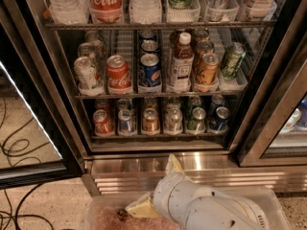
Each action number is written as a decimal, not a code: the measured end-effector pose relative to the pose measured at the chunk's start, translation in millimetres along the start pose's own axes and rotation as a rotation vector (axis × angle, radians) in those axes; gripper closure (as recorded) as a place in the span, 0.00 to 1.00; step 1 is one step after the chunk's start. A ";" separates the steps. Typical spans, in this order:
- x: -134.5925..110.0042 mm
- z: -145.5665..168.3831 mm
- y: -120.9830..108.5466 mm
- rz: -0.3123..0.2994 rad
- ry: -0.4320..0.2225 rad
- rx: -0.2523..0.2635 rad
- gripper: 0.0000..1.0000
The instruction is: Pick redbull can from bottom shelf of fridge
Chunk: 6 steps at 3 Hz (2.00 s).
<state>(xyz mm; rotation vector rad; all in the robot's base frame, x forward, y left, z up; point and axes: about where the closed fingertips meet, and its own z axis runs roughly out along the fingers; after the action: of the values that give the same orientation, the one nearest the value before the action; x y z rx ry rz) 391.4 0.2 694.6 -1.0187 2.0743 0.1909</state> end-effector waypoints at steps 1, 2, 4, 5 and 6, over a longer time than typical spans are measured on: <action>34.5 22.7 -3.7 -0.040 -0.010 0.085 0.00; 22.3 25.5 -15.0 -0.043 -0.039 0.141 0.00; 29.3 39.6 -2.0 0.031 -0.072 0.144 0.00; 22.6 62.5 -12.4 0.083 -0.147 0.183 0.00; 11.4 85.5 -22.1 0.088 -0.211 0.172 0.00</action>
Offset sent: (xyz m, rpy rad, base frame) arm 0.0737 0.0286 -0.0931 -0.0569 -0.1552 -0.1565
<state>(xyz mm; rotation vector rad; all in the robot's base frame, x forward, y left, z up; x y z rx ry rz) 454.1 16.8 633.6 -0.7702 1.9087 0.1540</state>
